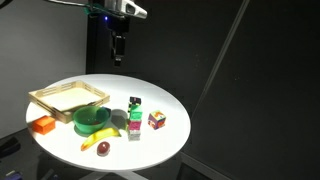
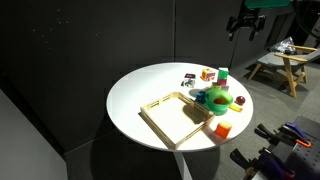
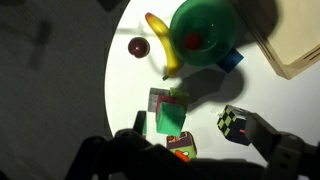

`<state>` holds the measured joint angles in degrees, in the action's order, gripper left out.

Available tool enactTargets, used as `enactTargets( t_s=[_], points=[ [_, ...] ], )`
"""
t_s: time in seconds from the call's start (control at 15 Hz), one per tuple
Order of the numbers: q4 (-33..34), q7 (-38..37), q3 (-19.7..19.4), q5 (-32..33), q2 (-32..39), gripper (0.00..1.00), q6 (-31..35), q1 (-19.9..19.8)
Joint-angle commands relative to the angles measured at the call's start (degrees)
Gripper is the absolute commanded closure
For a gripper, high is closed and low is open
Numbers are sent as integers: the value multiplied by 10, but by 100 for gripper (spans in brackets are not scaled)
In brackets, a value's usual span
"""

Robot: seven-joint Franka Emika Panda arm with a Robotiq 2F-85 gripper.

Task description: Put the plum plush toy on the tray

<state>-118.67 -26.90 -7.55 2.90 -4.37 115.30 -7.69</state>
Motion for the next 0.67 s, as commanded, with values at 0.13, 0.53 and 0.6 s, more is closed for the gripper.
enactTargets(
  t_s=[0.13, 0.53, 0.6],
  points=[
    [1, 1, 3, 0, 0, 0, -1, -3],
    [-11, 14, -3, 2, -6, 0, 5, -8],
    [-14, 18, -6, 1, -7, 0, 5, -10]
  ],
)
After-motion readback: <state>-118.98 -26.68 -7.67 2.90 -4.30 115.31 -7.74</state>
